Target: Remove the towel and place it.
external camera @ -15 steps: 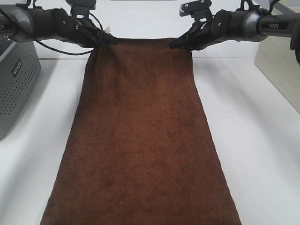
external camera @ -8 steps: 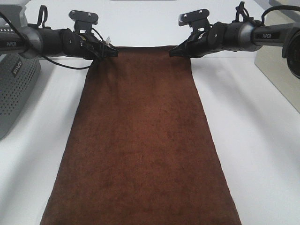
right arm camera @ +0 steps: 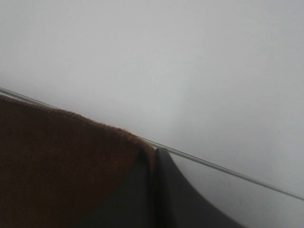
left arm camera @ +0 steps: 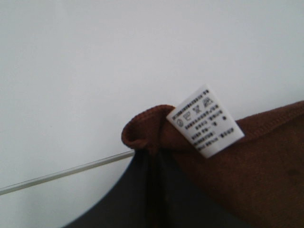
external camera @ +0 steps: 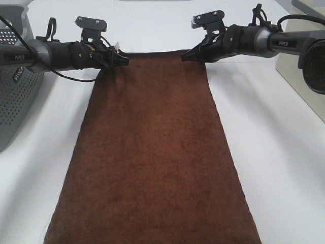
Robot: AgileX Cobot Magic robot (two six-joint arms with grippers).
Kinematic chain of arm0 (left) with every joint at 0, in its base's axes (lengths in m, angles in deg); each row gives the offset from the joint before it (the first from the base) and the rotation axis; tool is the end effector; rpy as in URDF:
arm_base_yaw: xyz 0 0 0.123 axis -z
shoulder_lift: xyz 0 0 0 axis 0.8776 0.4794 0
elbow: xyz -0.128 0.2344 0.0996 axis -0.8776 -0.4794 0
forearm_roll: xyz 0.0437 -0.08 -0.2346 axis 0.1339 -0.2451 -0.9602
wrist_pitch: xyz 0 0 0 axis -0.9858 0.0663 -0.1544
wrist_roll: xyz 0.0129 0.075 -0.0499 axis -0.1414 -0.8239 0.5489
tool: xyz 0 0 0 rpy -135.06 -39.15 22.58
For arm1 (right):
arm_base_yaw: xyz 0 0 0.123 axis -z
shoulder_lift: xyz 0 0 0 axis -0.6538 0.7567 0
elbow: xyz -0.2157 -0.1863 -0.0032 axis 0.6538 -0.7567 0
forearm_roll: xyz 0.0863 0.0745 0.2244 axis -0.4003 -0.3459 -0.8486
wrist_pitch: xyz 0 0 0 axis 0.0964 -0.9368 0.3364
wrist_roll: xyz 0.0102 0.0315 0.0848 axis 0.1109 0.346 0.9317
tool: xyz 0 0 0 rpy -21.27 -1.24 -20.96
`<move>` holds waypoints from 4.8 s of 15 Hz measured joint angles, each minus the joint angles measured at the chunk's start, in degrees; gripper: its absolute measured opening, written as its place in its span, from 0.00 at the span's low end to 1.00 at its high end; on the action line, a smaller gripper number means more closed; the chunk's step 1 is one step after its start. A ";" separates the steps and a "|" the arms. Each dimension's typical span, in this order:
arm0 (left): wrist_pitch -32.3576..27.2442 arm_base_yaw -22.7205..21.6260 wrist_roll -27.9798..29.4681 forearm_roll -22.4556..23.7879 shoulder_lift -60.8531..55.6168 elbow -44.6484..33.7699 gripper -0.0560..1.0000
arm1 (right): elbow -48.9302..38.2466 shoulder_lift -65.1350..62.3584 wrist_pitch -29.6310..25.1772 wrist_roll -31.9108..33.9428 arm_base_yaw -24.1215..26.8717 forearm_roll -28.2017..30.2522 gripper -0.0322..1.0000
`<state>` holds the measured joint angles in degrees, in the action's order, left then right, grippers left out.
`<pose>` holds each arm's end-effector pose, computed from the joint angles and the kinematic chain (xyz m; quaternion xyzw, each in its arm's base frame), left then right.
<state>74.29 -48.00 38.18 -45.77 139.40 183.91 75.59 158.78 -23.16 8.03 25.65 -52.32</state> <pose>0.5642 -0.1323 0.0793 0.1027 0.8369 -0.0499 0.5353 0.5582 0.1536 0.0958 -0.1564 0.8554 0.0544 0.4908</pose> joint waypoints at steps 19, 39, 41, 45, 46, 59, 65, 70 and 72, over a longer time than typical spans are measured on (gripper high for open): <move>4.53 -0.06 0.74 -0.06 4.35 3.44 0.51 | 0.34 2.18 2.75 0.00 2.86 -6.07 0.48; 2.69 -0.17 2.64 -0.06 4.35 5.33 0.53 | 6.93 1.60 -13.41 0.40 3.32 -9.97 0.67; -6.02 -0.17 2.64 -0.06 4.35 11.57 0.55 | 7.05 -3.44 -20.63 0.40 3.32 -9.00 0.67; -25.61 -0.40 2.64 1.60 3.95 23.55 0.63 | 7.22 -10.49 -35.12 0.40 3.32 -7.85 0.67; -28.02 -0.63 2.64 1.89 3.90 24.06 0.64 | 7.28 -11.06 -37.82 0.40 3.32 -7.79 0.67; -72.71 -5.44 14.78 15.24 -11.75 30.08 0.71 | 7.28 -25.84 -63.14 12.20 5.21 3.61 0.77; -73.68 -20.63 15.87 12.20 -24.64 25.95 0.71 | 5.16 -36.38 -63.83 14.38 14.55 3.67 0.77; -72.14 -22.46 11.06 12.20 -55.46 -18.91 0.71 | -28.36 -65.66 -62.85 15.93 14.61 5.21 0.76; -70.02 -22.46 10.94 11.92 -67.61 -31.51 0.71 | -42.69 -80.90 -58.16 16.33 14.61 5.21 0.76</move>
<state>4.27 -70.46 49.12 -33.85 71.79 152.40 32.90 77.88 -81.32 24.36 40.26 -47.10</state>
